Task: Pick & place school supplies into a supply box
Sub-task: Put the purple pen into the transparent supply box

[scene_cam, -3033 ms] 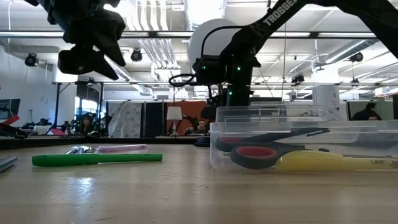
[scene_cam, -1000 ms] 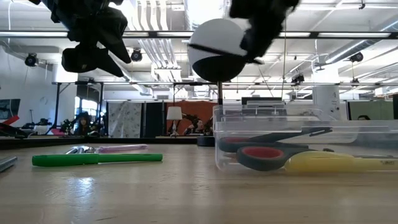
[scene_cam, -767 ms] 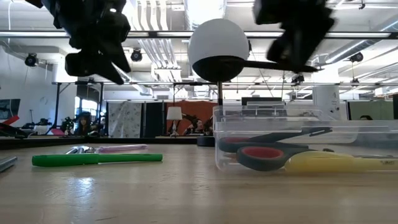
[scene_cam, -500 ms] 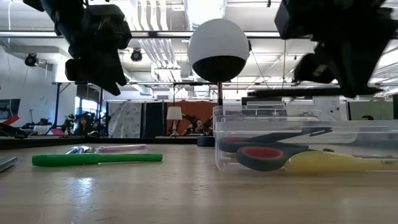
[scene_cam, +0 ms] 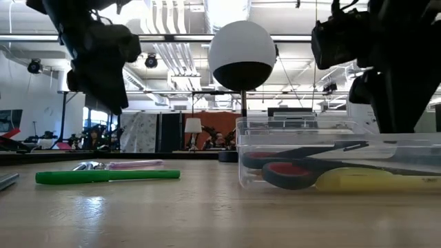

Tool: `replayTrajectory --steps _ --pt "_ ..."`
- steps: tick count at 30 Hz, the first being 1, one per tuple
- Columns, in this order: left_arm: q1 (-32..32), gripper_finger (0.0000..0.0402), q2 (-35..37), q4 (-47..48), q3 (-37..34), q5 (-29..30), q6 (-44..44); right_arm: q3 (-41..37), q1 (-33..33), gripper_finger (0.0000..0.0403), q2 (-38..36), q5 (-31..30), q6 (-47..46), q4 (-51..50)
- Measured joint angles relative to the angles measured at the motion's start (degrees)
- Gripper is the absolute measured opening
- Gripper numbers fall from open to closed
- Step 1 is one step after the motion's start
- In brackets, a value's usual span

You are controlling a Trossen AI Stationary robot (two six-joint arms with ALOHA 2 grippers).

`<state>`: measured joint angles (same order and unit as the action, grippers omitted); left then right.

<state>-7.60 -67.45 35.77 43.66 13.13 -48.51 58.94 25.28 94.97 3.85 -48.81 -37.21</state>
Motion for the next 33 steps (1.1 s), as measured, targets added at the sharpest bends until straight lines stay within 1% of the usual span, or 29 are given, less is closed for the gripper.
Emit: replayTrajectory --steps 3,7,10,13,16,19,24,27,31,33 --pt "1.5 0.015 -2.52 -0.15 -0.02 0.3 0.0 1.18 0.0 0.0198 -0.28 -1.68 -0.27 -1.46" --pt "3.36 0.015 -7.72 -0.55 0.44 0.34 0.0 2.78 0.0 0.024 -0.94 -5.17 -0.24 -6.68" --pt "3.99 0.015 -11.31 -1.18 1.18 1.89 -0.01 3.72 0.36 0.0264 -2.86 -7.31 -0.1 -10.55" --pt "4.59 0.015 -14.69 -1.36 2.09 2.4 0.0 3.21 1.07 0.0279 -6.0 -9.14 -0.45 -13.3" --pt "6.56 0.015 -18.24 -1.27 3.13 2.36 0.0 1.31 1.29 0.0283 -9.64 -10.11 -0.99 -16.37" --pt "9.12 0.015 -21.31 -0.99 4.56 1.6 -0.02 -1.46 1.54 0.0279 -14.45 -12.05 -2.17 -17.37" --pt "13.71 0.015 -25.66 -0.97 7.3 -1.89 1.95 -7.03 1.62 0.027 -23.63 -15.81 -6.62 -17.69" --pt "15.7 0.015 -28.33 -0.83 8.35 -4.12 3.49 -9.6 1.57 0.0266 -28.19 -17.57 -7.72 -17.81" --pt "17.11 0.0148 -30.82 -0.58 8.45 -6.87 3.71 -12.34 1.6 0.0261 -32.24 -17.78 -7.96 -18.09" --pt "17.32 0.0137 -31.23 -0.42 8.28 -7.78 3.7 -13.34 1.57 0.0258 -33.57 -18.18 -8.23 -18.34"
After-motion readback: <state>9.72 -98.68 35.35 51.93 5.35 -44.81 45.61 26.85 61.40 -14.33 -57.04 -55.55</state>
